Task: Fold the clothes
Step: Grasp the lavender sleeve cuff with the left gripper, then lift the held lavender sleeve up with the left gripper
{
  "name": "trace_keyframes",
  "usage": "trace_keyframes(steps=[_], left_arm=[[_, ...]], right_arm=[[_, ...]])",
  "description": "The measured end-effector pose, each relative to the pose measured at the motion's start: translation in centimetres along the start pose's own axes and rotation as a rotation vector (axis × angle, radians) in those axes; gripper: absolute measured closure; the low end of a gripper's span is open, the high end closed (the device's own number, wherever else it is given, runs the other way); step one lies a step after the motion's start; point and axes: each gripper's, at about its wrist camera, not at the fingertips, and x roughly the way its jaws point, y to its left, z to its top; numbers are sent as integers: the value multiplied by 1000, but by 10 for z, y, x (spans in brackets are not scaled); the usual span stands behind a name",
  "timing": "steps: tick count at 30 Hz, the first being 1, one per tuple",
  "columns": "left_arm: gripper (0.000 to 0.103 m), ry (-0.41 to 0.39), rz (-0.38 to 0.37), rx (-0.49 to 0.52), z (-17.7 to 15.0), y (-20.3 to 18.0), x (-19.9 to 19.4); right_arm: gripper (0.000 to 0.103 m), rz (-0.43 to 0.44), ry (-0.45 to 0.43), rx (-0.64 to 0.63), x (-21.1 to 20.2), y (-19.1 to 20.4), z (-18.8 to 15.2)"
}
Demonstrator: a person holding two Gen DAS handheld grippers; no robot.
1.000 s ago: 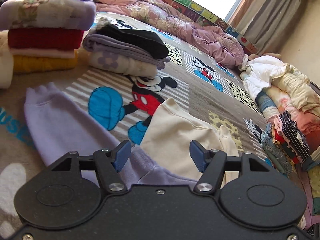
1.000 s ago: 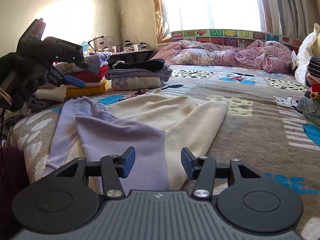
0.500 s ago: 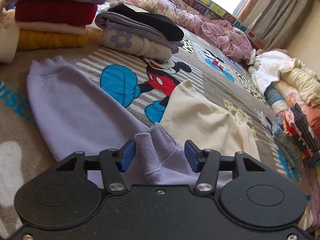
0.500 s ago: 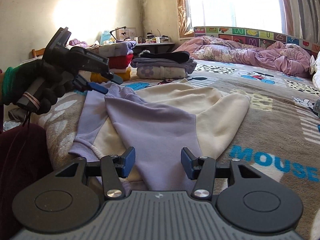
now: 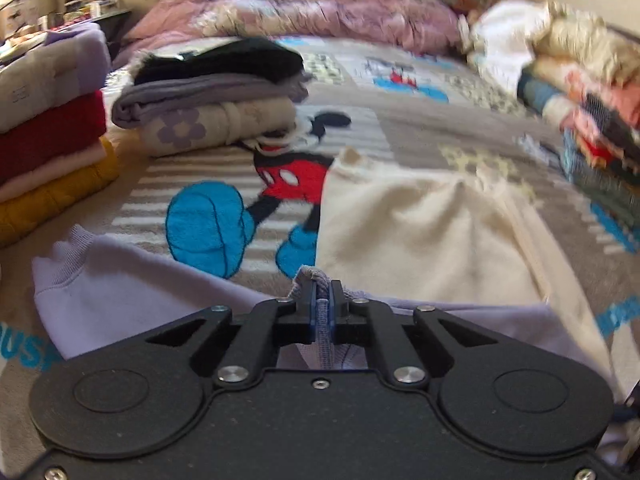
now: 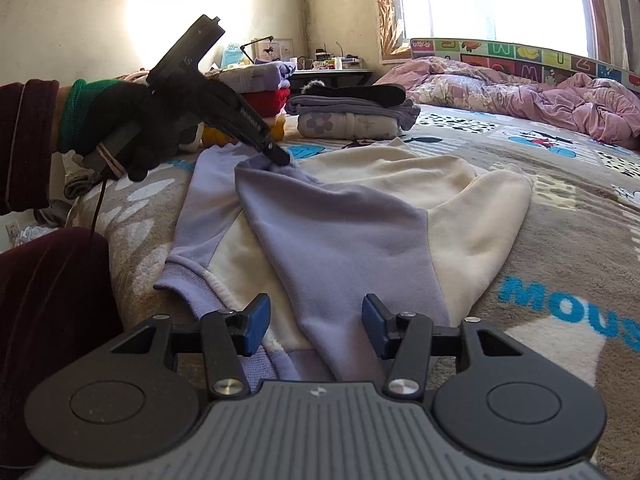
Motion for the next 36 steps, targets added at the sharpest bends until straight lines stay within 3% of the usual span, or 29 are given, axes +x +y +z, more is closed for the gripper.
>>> trace_keyframes(steps=[2, 5, 9, 12, 14, 15, 20, 26, 28, 36], left_arm=[[99, -51, 18, -72, -2, 4, -4], [98, -12, 53, -112, -12, 12, 7], [78, -27, 77, -170, -17, 20, -1], [73, -47, 80, -238, -20, 27, -15], [67, -62, 67, -293, -26, 31, -26], [59, -69, 55, -324, -28, 33, -31], [54, -60, -58, -478, -44, 35, -45], [57, -16, -54, -469, -53, 19, -30], [90, -10, -54, -489, -56, 19, -27], [95, -104, -210, -575, -39, 8, -43]], right_arm=[[50, 5, 13, -9, 2, 1, -2], [50, 13, 14, 2, 2, -1, -3], [50, 12, 13, 10, 2, -1, -3], [50, 11, 10, 8, 1, 0, -2], [50, 13, 8, 2, -1, 1, -1], [50, 15, 5, -1, -2, 2, -1], [50, 16, -17, -9, -10, 3, 2], [50, 5, -49, 5, -18, -1, 5], [50, -3, -54, 9, -20, -3, 5], [47, -21, -60, 21, -26, -13, -2]])
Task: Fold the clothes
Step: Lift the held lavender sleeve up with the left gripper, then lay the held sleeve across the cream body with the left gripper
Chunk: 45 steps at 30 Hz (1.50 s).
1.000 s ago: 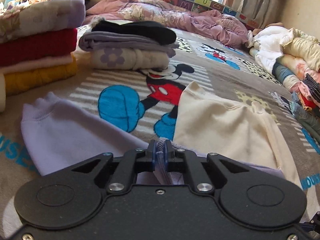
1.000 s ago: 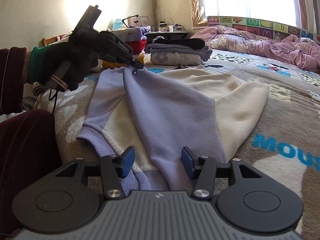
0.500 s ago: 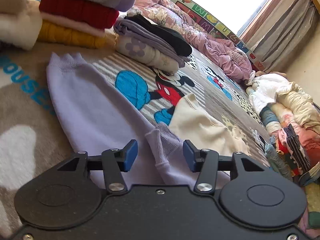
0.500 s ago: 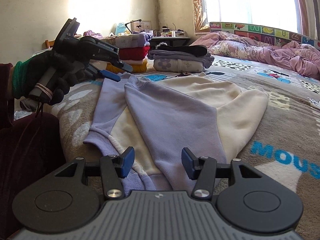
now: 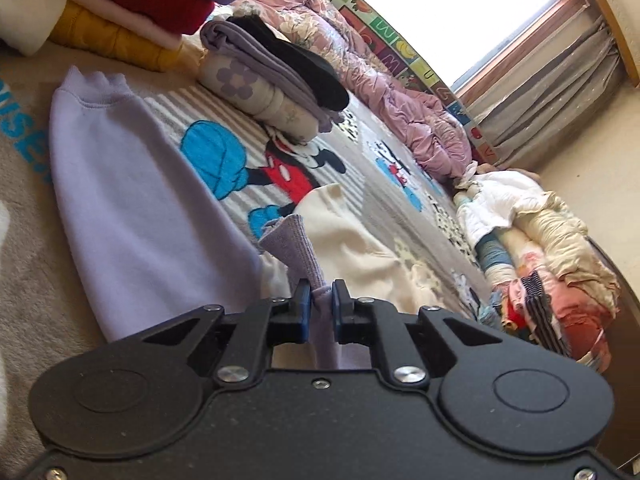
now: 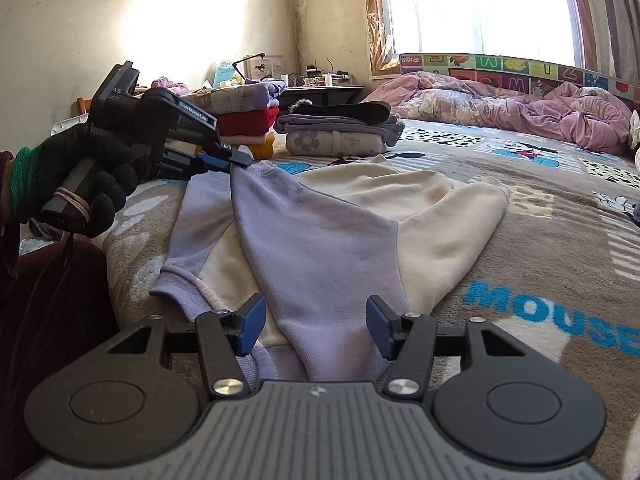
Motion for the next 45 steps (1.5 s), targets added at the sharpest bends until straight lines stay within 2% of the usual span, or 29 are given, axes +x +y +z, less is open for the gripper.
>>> trace_keyframes(steps=[7, 22, 32, 45], left_arm=[[95, -15, -91, 28, 8, -44, 8], [95, 7, -179, 121, 19, -126, 69], [95, 51, -165, 182, 8, -159, 119], [95, 99, -69, 348, -18, -174, 172]], right_arm=[[46, -3, -7, -8, -6, -5, -5], [46, 34, -4, -22, -21, -6, -11], [46, 58, -8, -33, -20, -7, -9], [46, 96, 28, -50, -17, -1, -9]])
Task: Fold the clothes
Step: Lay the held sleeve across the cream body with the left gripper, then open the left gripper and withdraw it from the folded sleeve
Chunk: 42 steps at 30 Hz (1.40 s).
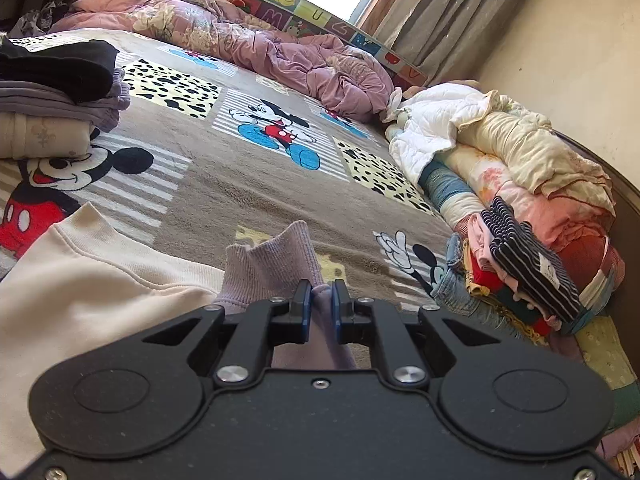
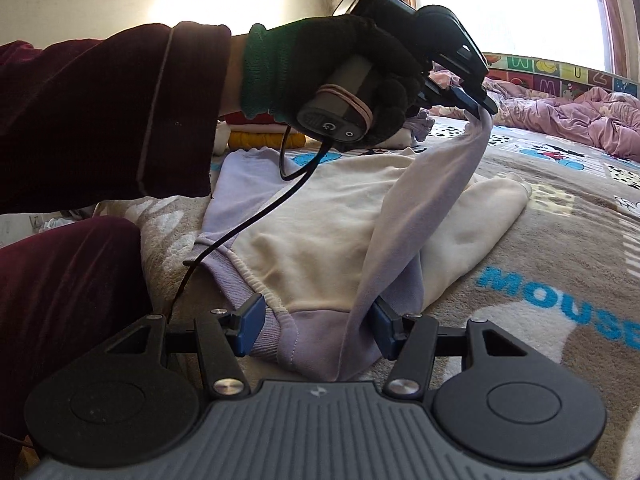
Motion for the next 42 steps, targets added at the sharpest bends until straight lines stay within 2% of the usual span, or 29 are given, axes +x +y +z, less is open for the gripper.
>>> trace_keyframes(steps=[11, 22, 24, 27, 30, 35, 39, 42], left_arm=[[95, 54, 83, 186, -18, -18, 40], [95, 125, 151, 315, -35, -28, 72], [95, 134, 147, 329, -36, -30, 75], [84, 139, 109, 318, -32, -27, 70], [83, 125, 71, 303, -26, -25, 58], [83, 65, 79, 333, -14, -12, 27], [83, 94, 77, 391, -16, -8, 29], [83, 128, 62, 430, -20, -12, 42]], right_arm=[[46, 9, 24, 9, 4, -2, -3], [45, 9, 30, 19, 7, -4, 0], [45, 6, 31, 24, 7, -5, 0], [41, 0, 34, 26, 4, -6, 1], [41, -11, 34, 30, -2, -9, 2], [41, -65, -8, 69, -21, -25, 2], [41, -104, -107, 70, -19, -27, 11], [41, -92, -101, 29, -1, -17, 18]])
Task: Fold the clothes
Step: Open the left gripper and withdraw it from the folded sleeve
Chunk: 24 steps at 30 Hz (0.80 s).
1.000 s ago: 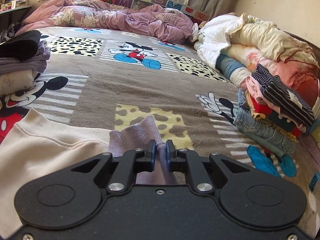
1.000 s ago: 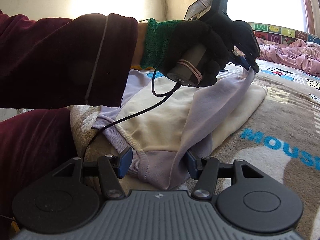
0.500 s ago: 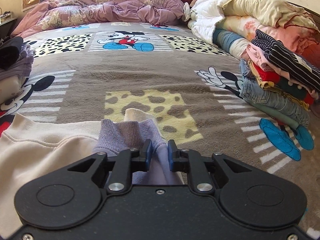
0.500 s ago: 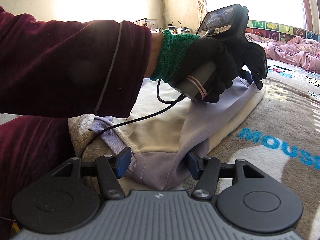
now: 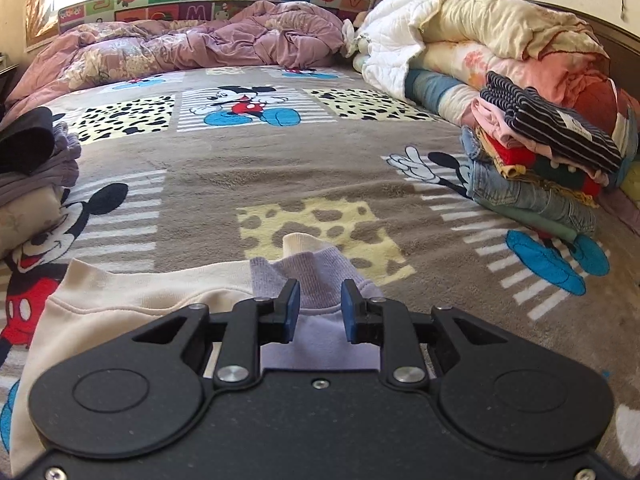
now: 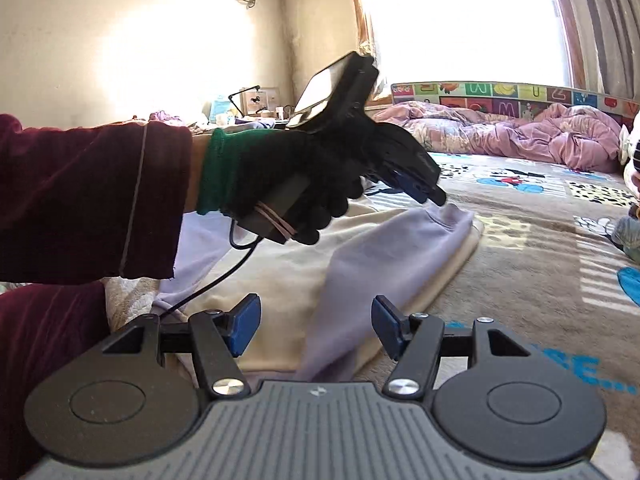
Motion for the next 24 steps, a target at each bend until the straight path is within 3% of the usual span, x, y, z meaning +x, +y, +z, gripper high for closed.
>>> trace_keyframes(steps=[7, 14, 19, 24], left_arm=[[83, 112, 9, 144, 1, -12, 43], [76, 133, 12, 137, 4, -5, 45], [75, 30, 31, 77, 11, 5, 2], [75, -22, 7, 92, -7, -1, -41]], right_arm=[[41, 42, 123, -46, 34, 17, -6], [40, 70, 157, -14, 42, 18, -14], [39, 74, 151, -11, 40, 19, -14], [40, 76, 138, -18, 34, 21, -14]])
